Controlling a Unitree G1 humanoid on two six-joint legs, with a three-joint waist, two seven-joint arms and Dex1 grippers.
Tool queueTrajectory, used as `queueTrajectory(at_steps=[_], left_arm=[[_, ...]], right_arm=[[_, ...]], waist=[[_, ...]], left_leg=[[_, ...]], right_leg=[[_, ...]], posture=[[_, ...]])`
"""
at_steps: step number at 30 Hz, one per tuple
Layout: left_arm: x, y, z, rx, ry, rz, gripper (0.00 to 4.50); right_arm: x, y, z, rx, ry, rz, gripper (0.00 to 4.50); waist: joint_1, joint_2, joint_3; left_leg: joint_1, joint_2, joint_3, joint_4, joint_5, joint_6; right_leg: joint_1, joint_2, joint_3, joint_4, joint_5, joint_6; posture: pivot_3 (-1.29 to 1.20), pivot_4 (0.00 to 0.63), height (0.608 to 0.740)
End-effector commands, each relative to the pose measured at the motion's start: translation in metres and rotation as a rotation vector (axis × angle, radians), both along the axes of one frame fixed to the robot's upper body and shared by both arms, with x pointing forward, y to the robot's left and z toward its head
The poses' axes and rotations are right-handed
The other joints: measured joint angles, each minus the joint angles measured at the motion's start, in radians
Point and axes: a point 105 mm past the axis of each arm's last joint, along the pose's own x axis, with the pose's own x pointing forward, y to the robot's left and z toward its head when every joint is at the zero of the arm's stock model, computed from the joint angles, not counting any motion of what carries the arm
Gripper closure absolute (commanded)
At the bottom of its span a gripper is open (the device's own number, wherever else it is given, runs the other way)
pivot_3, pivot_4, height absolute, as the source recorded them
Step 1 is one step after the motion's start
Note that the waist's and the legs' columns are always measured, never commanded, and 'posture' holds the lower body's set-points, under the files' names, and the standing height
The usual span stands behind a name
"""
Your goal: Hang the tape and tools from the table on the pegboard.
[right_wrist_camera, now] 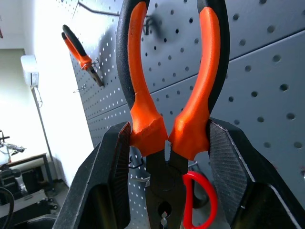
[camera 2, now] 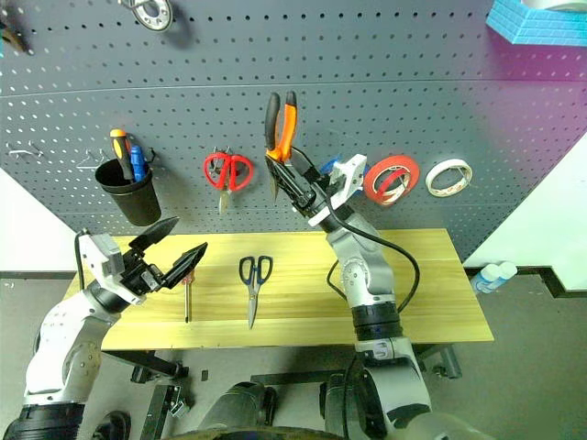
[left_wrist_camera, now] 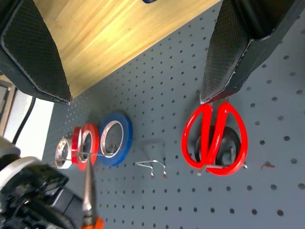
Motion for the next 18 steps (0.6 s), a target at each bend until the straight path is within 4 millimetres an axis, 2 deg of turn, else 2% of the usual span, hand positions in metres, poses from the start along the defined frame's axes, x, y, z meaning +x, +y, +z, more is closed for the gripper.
queueTrajectory(at_steps=[1,11,18], left_arm=[[-0.004,0.01,0.002,-0.001,-0.036,0.024,0.0],[-0.009,0.011,-0.006,0.002,-0.037,0.029,0.0],[-0.014,0.005,-0.001,0.002,-0.031,0.028,0.0]], right_arm=[[0.002,0.006,0.023,0.027,-0.092,-0.029,2.44],[0.027,0.013,0.03,0.022,-0.115,-0.119,2.44],[0.044,0.012,0.028,-0.009,-0.108,-0.221,2.44]], waist=[[0.0,0.0,-0.001],[0.001,0.0,-0.001],[0.001,0.0,0.0]], left_leg=[[0.0,0.0,0.0,0.0,0.0,0.0],[0.001,0.005,0.001,0.0,0.0,-0.001],[0.001,0.005,0.003,0.0,0.0,-0.001]], right_leg=[[0.0,0.0,0.0,0.0,0.0,0.0],[-0.001,0.007,0.002,0.001,0.003,-0.004],[-0.003,0.008,0.004,0.003,0.003,-0.004]], posture=[[0.08,0.032,0.74],[0.1,0.049,0.74],[0.12,0.069,0.74]])
